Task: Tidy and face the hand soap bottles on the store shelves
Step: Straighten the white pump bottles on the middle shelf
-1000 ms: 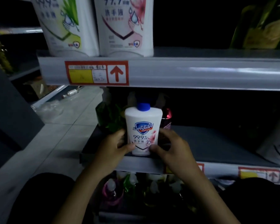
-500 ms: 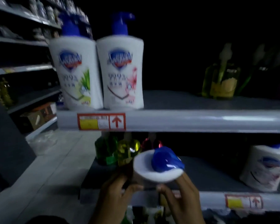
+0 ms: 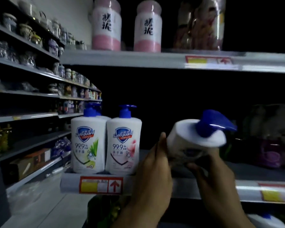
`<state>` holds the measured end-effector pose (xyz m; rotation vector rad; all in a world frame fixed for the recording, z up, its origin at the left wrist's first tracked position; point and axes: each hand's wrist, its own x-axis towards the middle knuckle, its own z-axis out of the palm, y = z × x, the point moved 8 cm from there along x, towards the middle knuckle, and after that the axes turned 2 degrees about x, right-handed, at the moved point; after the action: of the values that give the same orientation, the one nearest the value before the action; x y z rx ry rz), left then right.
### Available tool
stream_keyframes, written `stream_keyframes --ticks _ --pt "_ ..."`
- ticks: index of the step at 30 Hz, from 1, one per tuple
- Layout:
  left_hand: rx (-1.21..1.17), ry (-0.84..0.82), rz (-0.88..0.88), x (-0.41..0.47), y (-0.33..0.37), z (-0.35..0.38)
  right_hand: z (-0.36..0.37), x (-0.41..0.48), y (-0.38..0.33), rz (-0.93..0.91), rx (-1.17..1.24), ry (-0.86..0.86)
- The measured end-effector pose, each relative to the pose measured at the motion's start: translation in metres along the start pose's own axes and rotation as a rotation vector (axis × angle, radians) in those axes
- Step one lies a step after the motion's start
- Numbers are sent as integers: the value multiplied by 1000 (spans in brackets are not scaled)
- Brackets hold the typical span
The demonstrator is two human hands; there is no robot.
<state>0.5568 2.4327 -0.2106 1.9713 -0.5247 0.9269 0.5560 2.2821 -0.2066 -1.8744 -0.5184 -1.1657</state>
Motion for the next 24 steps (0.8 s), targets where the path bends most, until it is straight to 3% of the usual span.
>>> stream_keyframes --ticks 2,7,11,14,17,19,22,24 --pt "272 -79 -69 17 -15 9 15 7 11 116 41 -159" --pt "376 -145 -195 30 -33 16 41 26 37 281 -5 -341" --pt "365 -132 -154 26 -43 4 51 33 39 346 -24 -387" --pt "264 142 7 7 -29 -47 53 34 39 354 -42 -380" --pt "394 514 127 -22 -31 -110 58 35 33 333 -51 -366" --pt "441 557 -44 -28 -56 -135 66 36 29 327 -66 -364" --pt "361 445 -326 -23 -94 -151 83 38 27 325 -103 -365" --pt "296 381 -383 -20 -103 -152 94 39 29 324 -113 -373"
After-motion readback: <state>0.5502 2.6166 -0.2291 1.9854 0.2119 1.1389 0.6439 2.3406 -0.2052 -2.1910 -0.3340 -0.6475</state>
